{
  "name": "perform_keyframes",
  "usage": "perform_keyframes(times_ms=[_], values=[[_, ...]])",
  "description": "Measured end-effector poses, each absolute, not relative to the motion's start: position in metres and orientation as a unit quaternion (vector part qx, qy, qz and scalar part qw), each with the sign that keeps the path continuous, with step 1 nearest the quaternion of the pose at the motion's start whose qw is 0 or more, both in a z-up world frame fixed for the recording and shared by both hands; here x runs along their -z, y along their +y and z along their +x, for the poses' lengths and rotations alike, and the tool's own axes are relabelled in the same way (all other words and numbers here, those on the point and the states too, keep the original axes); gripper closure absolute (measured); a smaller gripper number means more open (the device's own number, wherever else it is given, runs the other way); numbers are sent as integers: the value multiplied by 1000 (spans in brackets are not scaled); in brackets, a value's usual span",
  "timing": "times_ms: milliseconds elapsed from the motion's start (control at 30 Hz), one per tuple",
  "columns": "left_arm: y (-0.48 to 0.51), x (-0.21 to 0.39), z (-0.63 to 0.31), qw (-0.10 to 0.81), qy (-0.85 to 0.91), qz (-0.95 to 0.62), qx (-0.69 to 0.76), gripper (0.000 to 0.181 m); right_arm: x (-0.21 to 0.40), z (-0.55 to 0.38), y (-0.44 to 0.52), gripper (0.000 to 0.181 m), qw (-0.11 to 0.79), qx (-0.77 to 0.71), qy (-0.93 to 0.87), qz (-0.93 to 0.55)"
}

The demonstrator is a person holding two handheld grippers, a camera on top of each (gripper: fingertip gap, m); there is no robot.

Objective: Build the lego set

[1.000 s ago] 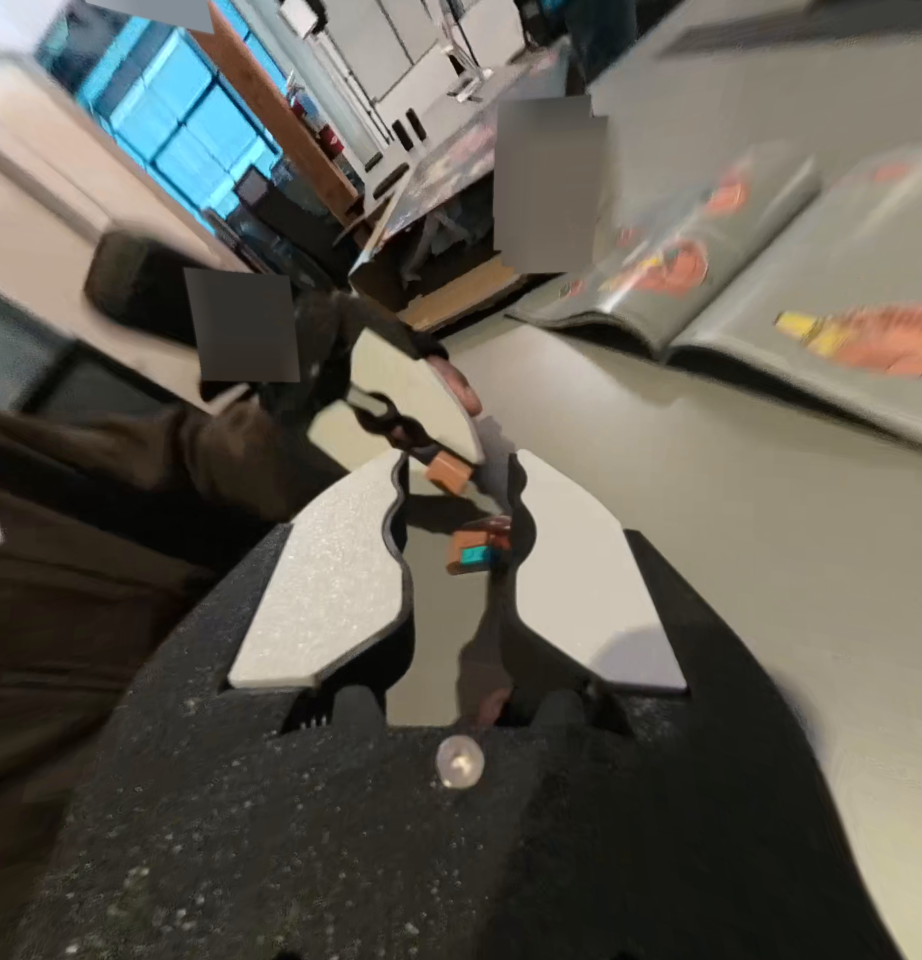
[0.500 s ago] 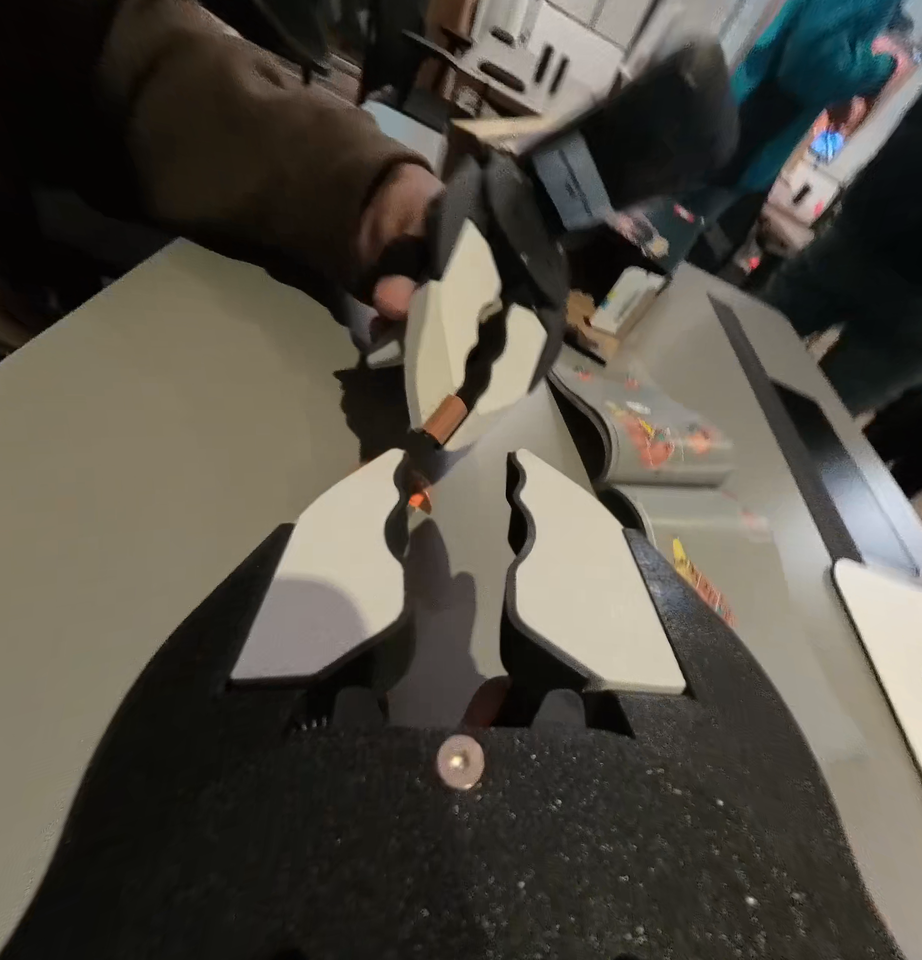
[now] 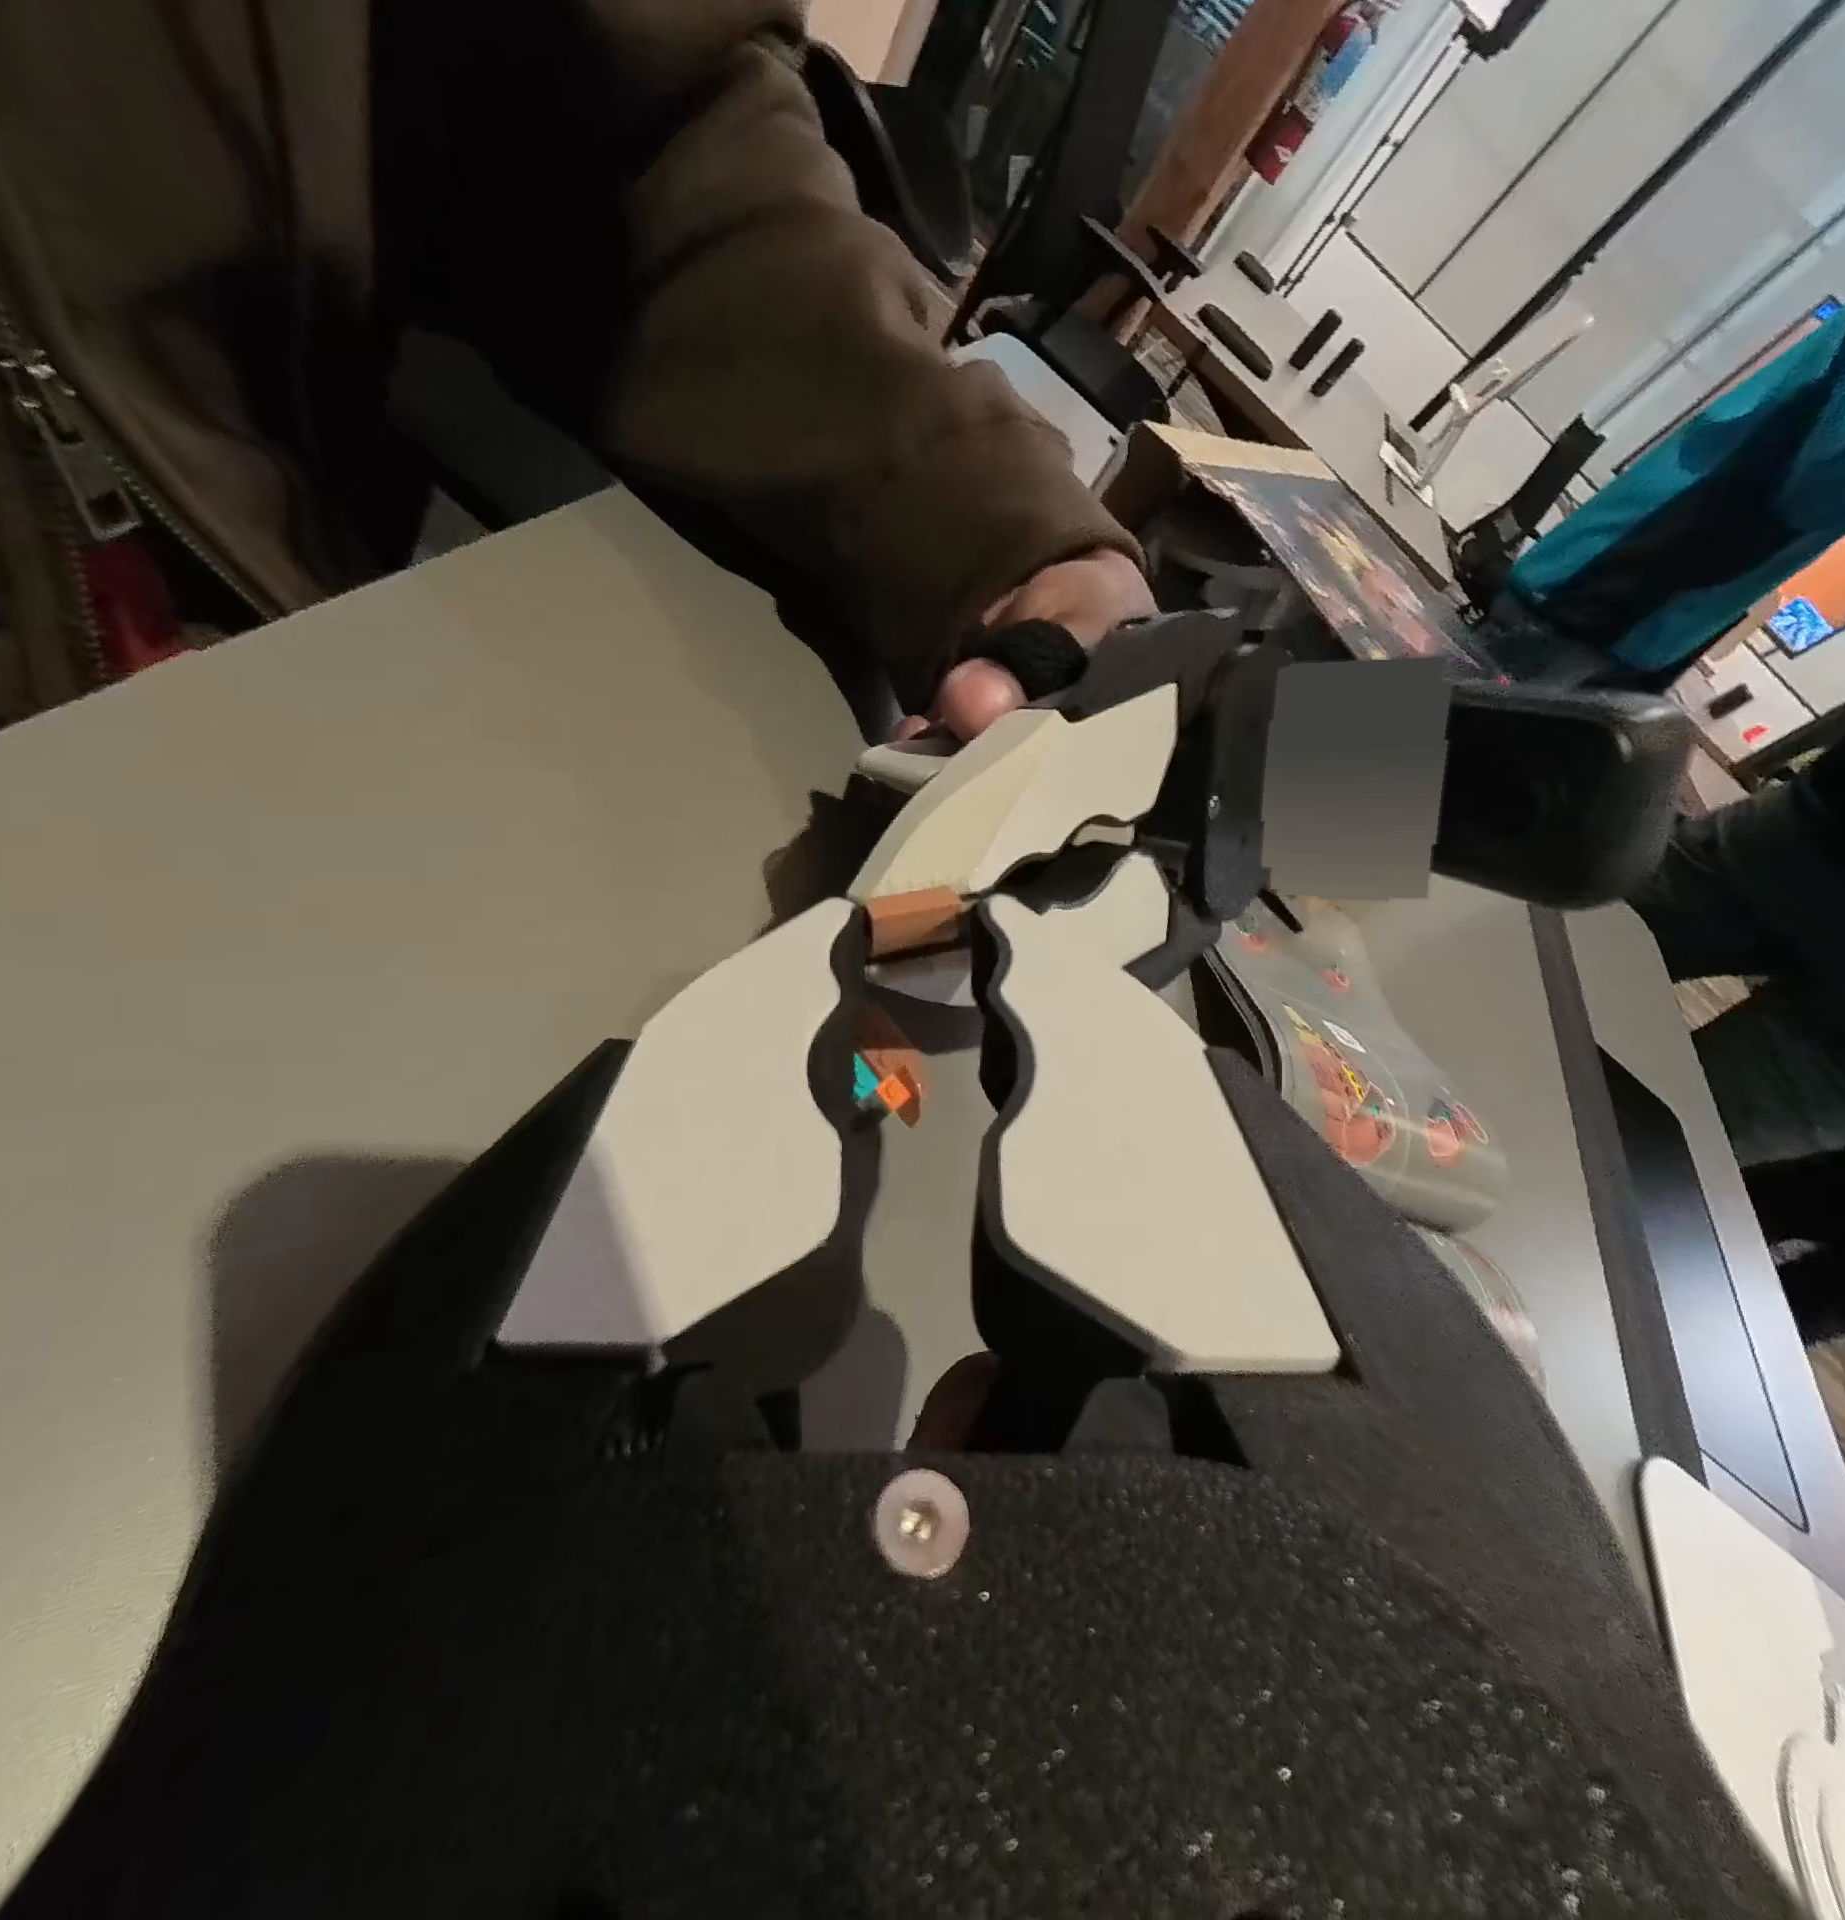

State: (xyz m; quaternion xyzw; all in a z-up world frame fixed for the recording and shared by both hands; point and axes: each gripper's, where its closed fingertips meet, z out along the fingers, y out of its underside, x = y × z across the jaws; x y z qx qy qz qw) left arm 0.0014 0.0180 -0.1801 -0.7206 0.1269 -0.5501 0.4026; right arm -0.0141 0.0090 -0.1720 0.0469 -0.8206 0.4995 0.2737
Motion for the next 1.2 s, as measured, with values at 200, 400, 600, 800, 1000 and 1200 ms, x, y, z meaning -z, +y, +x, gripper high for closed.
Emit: perform_keyframes(times_ms=[200, 400, 600, 800, 1000, 1200], values=[[14, 179, 3, 399, 139, -717, 554, 173, 172, -13, 6, 165, 274, -494, -824, 43], [22, 195, -21, 443, 87, -776, 440, 146, 176, -25, 21, 165, 295, -465, -834, -38], [5, 234, -60, 443, -12, -882, 162, 135, 209, -34, 54, 165, 295, -356, -870, -174], [2, 257, -43, 399, -57, -915, 16, 121, 221, -39, 68, 165, 292, -316, -872, -233], [13, 264, -42, 381, -39, -923, -35, 135, 220, -39, 70, 165, 282, -328, -866, -251], [22, 264, -39, 383, 11, -923, -3, 142, 216, -36, 70, 165, 275, -337, -865, -252]])
